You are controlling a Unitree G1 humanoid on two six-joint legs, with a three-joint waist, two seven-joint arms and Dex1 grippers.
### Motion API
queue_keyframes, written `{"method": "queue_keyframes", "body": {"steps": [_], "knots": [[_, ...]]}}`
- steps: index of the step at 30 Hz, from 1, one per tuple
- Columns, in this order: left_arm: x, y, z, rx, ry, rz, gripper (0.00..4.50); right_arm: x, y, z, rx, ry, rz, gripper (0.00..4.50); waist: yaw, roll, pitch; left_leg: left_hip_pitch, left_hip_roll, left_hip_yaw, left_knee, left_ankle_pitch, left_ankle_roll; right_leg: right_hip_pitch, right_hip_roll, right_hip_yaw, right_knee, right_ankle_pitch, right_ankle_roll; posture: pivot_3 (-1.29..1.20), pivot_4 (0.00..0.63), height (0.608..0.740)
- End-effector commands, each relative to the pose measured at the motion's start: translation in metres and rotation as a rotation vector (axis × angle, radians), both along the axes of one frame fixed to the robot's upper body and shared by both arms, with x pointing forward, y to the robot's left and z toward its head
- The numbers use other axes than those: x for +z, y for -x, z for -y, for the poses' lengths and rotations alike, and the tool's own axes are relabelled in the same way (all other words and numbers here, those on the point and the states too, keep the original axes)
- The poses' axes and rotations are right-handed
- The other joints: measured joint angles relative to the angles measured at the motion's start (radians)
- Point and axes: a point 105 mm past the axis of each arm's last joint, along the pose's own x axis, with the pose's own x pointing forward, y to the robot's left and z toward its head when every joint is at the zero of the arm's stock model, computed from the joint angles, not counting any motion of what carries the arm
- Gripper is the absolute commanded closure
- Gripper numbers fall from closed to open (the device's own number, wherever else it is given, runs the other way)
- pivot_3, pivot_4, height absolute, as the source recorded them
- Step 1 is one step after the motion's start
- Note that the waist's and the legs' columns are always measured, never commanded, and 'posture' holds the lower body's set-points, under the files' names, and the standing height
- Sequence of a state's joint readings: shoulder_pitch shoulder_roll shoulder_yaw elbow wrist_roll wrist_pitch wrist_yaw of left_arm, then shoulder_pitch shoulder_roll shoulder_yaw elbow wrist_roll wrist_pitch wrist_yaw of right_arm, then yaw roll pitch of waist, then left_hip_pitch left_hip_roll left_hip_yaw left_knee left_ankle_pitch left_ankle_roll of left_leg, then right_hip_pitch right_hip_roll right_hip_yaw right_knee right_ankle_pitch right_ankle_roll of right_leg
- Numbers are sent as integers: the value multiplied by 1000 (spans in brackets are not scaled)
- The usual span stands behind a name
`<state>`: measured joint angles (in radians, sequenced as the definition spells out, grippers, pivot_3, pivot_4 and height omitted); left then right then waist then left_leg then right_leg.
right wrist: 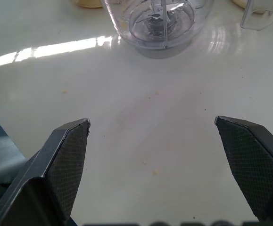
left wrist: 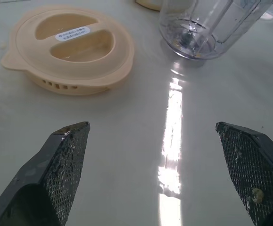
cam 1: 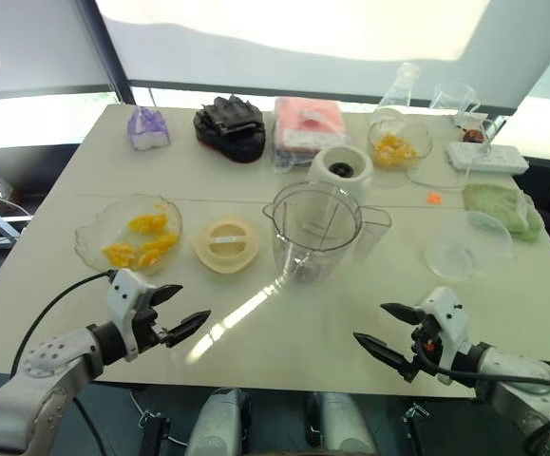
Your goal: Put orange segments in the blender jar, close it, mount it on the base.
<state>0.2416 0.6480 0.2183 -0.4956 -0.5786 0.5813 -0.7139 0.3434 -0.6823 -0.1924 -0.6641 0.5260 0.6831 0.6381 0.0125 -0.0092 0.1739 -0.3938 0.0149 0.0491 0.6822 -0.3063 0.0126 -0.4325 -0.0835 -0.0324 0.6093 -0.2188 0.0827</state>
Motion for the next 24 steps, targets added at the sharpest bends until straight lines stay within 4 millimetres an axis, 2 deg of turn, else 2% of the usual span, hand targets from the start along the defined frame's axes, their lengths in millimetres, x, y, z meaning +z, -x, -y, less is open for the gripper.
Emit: {"method": "queue_keyframes", "body": {"steps": [1,3,6,7,10,12,14,16,19,21,24], "knots": [[27,-9,8,-28,15,82,52,17,2,-2,50,9,46,0,2,0,0,0,0,0,0,0,0,0,0,0,0,0,0,0,150,740],[48,-20,8,-38,32,120,52,32,8,2,73,-8,46,0,7,0,0,0,0,-1,0,0,0,0,0,0,1,0,0,0,150,740],[80,-41,-4,-53,-2,176,52,70,6,13,78,-56,98,0,11,-1,1,1,0,-1,2,0,0,1,2,0,2,0,0,0,150,740],[91,-50,-11,-51,-24,185,52,86,6,15,98,-72,120,0,7,-1,1,2,0,-1,2,0,0,2,2,0,3,0,0,0,150,740],[109,-67,-31,-35,-96,198,52,118,8,14,152,-85,155,0,-5,-1,1,3,0,0,2,0,0,3,3,0,3,0,0,0,150,740],[118,-83,-53,26,-164,225,52,138,7,15,171,-64,195,0,-6,-1,2,3,0,0,0,0,1,2,4,0,3,0,0,0,150,740],[117,-92,-71,70,-212,220,52,153,4,17,165,-56,237,0,-3,-1,2,2,0,0,-1,0,1,1,4,0,3,0,0,0,150,740],[101,-97,-91,73,-360,187,52,176,5,12,187,-89,305,0,-2,-2,2,2,0,0,-1,0,1,1,4,0,2,0,0,0,150,740],[86,-105,-107,57,-469,151,52,195,9,-3,244,-157,354,0,1,-2,3,1,0,2,-2,0,1,0,2,1,1,0,0,0,150,740],[78,-115,-115,64,-518,140,52,204,12,-13,281,-196,371,0,6,-5,4,-1,0,2,-1,0,1,-1,1,0,0,0,0,0,150,740],[62,-129,-117,7,-586,100,52,203,12,-24,299,-211,365,0,11,-10,5,-1,0,2,0,0,1,-1,0,0,0,1,-1,0,150,740]]}}
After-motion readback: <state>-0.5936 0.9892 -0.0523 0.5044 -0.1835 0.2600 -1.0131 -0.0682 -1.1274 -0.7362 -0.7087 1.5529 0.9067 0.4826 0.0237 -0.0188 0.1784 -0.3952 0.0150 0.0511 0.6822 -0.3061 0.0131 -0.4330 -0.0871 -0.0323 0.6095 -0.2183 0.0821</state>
